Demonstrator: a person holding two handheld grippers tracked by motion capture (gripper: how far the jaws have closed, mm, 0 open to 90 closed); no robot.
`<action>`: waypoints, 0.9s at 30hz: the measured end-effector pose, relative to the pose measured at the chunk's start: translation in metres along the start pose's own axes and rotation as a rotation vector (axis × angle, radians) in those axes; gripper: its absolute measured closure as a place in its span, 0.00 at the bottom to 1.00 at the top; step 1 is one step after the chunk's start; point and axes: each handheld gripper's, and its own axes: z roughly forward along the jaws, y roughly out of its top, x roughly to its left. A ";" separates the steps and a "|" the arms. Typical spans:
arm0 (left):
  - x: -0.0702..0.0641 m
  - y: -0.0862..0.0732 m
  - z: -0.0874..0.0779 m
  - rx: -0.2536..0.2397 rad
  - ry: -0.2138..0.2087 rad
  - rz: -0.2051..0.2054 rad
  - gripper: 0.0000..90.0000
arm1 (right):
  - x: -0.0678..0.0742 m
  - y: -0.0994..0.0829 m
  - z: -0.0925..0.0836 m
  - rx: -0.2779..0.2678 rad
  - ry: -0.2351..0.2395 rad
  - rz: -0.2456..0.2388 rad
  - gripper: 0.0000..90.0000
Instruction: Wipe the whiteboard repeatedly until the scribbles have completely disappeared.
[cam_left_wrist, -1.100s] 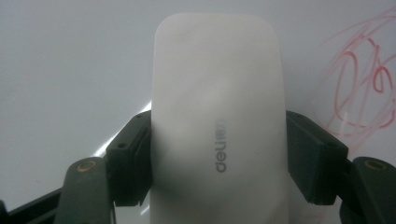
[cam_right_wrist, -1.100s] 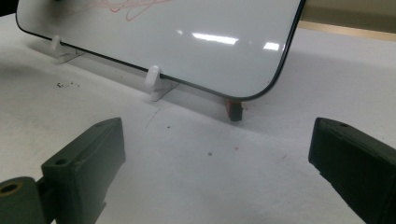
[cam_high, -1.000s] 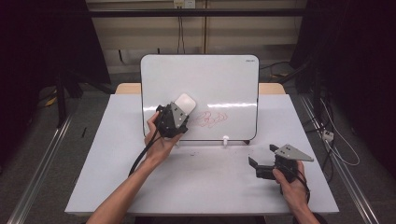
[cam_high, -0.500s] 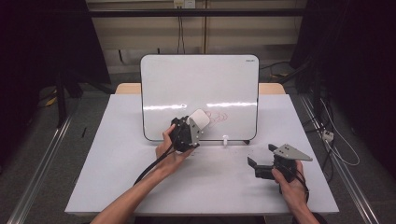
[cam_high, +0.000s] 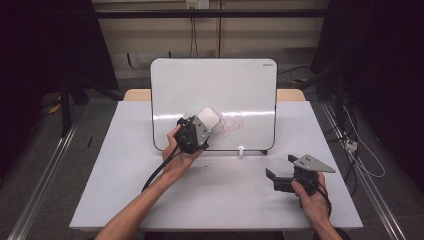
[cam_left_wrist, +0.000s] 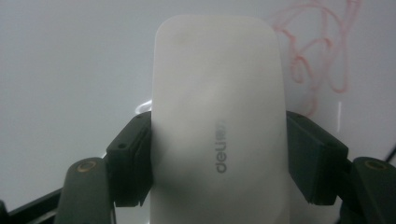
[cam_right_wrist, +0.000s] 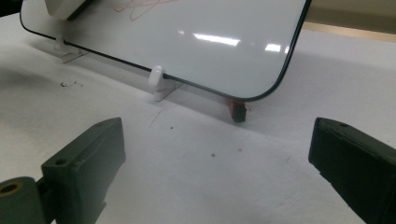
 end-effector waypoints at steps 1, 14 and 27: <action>0.006 -0.001 0.000 -0.004 0.009 -0.021 0.35 | 0.000 0.000 0.000 0.001 0.000 0.001 0.04; 0.003 -0.005 -0.002 -0.004 0.022 -0.018 0.35 | 0.001 0.001 -0.001 0.000 -0.003 0.003 0.04; -0.047 -0.004 0.001 0.016 -0.050 0.163 0.34 | 0.001 0.001 0.002 0.003 0.004 -0.005 0.04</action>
